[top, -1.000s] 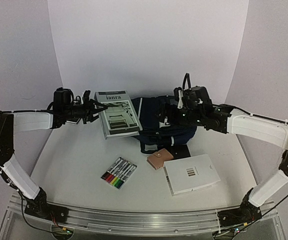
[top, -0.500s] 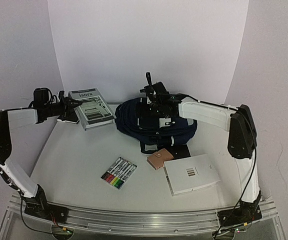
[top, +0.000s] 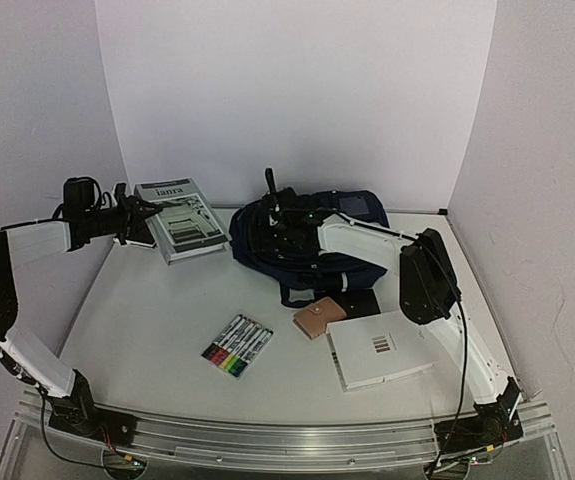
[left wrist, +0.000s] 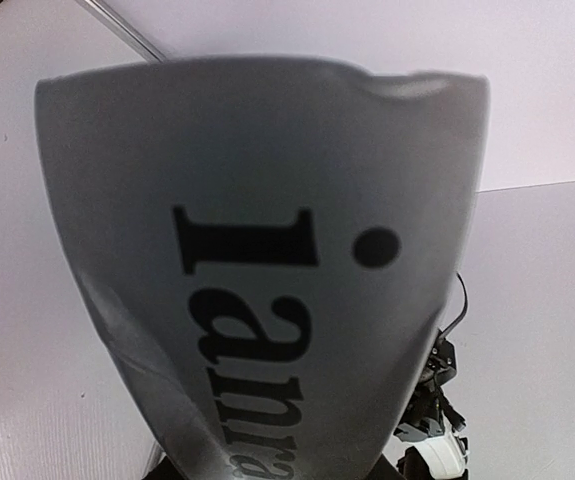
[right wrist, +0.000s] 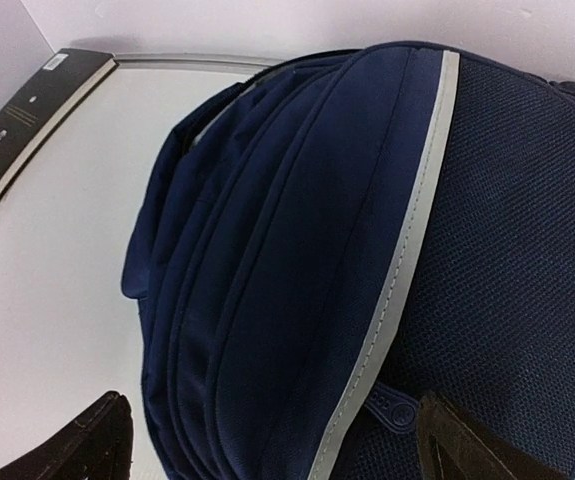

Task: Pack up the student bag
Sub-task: Place the book in the student bag.

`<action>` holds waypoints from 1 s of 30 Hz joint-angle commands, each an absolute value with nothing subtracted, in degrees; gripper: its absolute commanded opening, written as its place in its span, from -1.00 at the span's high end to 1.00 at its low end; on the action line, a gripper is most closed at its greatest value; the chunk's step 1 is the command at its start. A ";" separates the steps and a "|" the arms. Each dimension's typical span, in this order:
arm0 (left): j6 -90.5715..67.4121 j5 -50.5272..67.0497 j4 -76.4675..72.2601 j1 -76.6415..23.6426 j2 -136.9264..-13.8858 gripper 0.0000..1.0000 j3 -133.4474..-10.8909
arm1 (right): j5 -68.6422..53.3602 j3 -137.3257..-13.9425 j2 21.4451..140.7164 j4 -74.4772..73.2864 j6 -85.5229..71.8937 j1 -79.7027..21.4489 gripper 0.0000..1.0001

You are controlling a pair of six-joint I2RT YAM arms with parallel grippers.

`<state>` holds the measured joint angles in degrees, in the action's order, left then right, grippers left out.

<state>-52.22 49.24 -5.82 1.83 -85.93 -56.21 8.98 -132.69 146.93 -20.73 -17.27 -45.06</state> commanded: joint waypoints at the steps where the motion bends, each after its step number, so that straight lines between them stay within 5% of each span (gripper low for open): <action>1: -51.53 49.38 -7.35 1.76 -83.58 0.38 -55.65 | 17.01 -136.13 150.24 -20.74 -14.17 -45.35 -0.91; 8: -52.35 49.81 -8.47 1.76 -83.41 0.38 -54.61 | 23.66 -135.16 151.92 -20.74 -11.06 -45.96 -0.74; 16: -53.31 49.52 -9.45 1.79 -81.73 0.39 -52.80 | 22.93 -132.97 148.27 -17.10 -12.21 -46.20 0.93; 17: -53.49 49.60 -9.59 1.82 -81.39 0.39 -52.58 | 22.96 -132.21 147.13 -16.27 -12.50 -46.18 1.00; 30: -57.05 52.41 -15.58 -0.70 -82.60 0.40 -51.69 | 17.03 -113.11 123.28 0.66 -14.78 -46.10 1.00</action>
